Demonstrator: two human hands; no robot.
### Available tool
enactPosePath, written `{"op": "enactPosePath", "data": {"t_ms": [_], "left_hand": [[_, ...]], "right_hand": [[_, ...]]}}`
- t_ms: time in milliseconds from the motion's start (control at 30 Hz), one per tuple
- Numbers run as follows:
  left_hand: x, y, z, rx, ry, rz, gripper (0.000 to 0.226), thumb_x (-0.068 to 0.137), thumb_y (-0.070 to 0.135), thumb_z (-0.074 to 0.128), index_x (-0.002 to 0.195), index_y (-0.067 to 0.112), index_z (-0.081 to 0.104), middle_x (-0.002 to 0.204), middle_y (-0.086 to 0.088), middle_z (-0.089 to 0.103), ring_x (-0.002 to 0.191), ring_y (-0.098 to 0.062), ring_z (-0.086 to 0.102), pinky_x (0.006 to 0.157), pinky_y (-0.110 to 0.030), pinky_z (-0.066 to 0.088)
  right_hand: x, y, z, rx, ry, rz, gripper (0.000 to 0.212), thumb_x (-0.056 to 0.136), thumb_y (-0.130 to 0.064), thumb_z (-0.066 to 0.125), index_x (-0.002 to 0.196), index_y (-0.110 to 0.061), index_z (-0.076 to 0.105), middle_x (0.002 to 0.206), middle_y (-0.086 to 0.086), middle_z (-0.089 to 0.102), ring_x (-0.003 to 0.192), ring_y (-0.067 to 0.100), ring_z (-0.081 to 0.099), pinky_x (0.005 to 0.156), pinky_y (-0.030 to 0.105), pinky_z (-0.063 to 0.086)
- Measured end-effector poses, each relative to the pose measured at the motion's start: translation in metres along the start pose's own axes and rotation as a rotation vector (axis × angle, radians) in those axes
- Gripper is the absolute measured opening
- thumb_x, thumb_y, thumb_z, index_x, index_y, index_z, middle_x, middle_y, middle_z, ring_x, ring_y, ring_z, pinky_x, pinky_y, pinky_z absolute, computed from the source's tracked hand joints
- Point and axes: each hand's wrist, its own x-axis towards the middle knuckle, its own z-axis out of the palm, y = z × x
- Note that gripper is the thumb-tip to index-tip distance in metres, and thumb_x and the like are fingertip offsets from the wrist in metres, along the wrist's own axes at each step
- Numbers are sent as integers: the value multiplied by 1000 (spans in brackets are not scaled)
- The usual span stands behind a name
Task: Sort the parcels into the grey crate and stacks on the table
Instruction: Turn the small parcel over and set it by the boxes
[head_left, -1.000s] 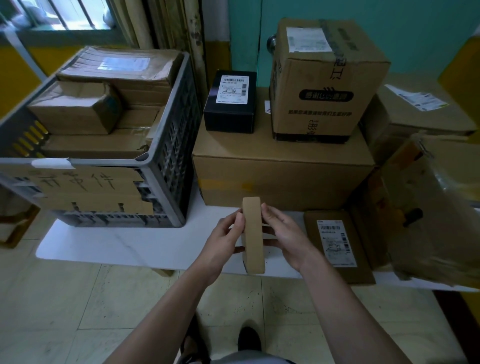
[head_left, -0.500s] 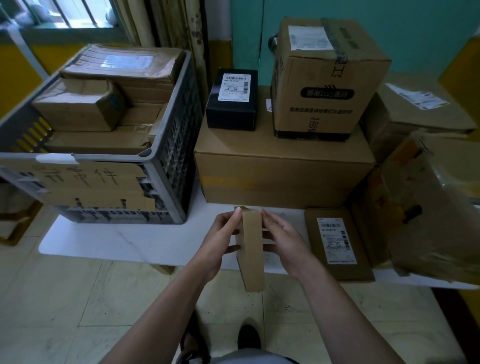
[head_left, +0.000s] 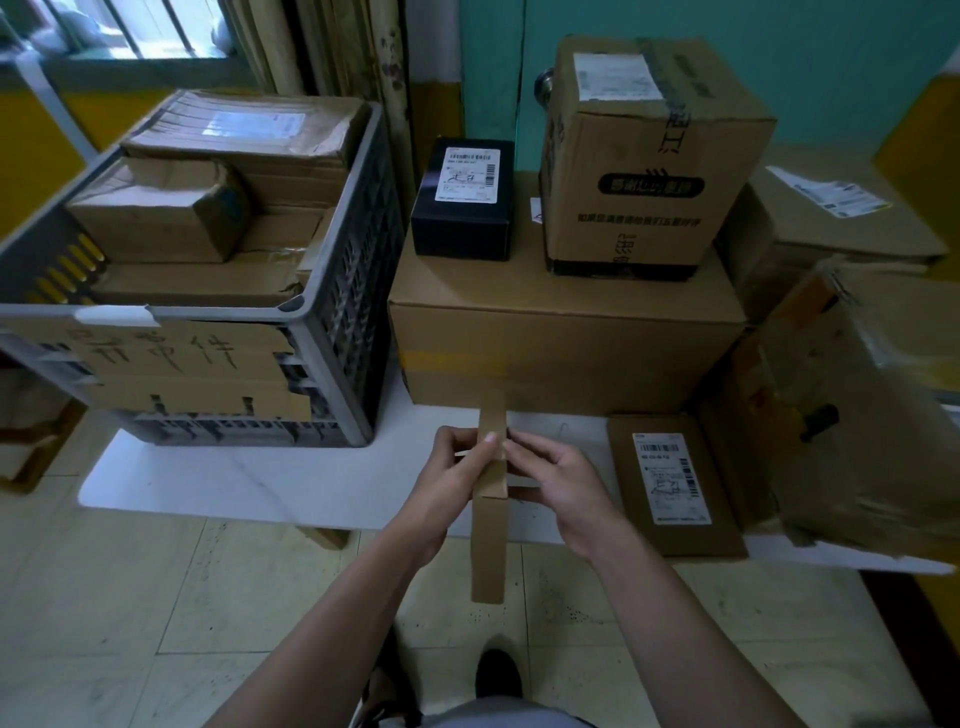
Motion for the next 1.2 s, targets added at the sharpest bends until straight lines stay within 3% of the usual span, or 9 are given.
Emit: {"op": "enactPosePath", "data": {"t_ms": [167,300,367,467,667,1067,1200], "left_hand": [[2,-3,-2,-10,2,20,33,99,37,59,124,17,53,125,-5,61,107,-12,64,85,-24,52],[5,-5,-3,14,-8,0,56,95,43,63,145,24,47,130,0,56,116,-15,61,103,-40,51],[5,-4,-2,36,-3,14,43,99,38,59,140,28,54,129,0,54,115,-15,60,102,-41,52],[4,-5,-1,59,-10,44,29,100,37,57,128,31,59,125,1,60,111,-17,62,91,-37,55],[6,-7,-4,-16,-22,64,20,104,16,52,122,17,57,117,-3,69,107,-20,66,74,-22,54],[12,-8,-3,-47,-3,87,17,104,18,51,117,15,61,112,2,71,106,-17,67,78,-26,54],[12,-6,-4,-47,-3,90,25,104,22,52,127,24,60,119,4,69,111,-14,66,78,-24,56]], "right_hand": [[2,0,-2,11,10,1,29,93,-16,65,123,-15,65,114,-1,72,103,14,69,71,25,56],[4,2,-3,14,24,-19,32,94,-11,64,122,-24,58,117,-3,68,102,12,68,70,25,57],[6,4,-2,-24,50,-37,36,96,-12,61,128,-29,55,116,0,67,100,15,69,70,27,57],[10,7,-1,-90,68,-65,42,97,-14,61,138,-20,56,118,3,67,100,18,69,71,25,57],[15,7,-4,-70,65,-76,37,96,-13,63,131,-24,59,130,-1,63,106,16,68,65,22,56],[15,6,-9,-77,59,-75,36,96,-15,64,129,-29,58,125,-9,67,100,7,69,71,25,56],[15,5,-10,-80,63,-87,43,94,-14,65,129,-38,53,123,-12,66,103,8,68,77,27,56]]}}
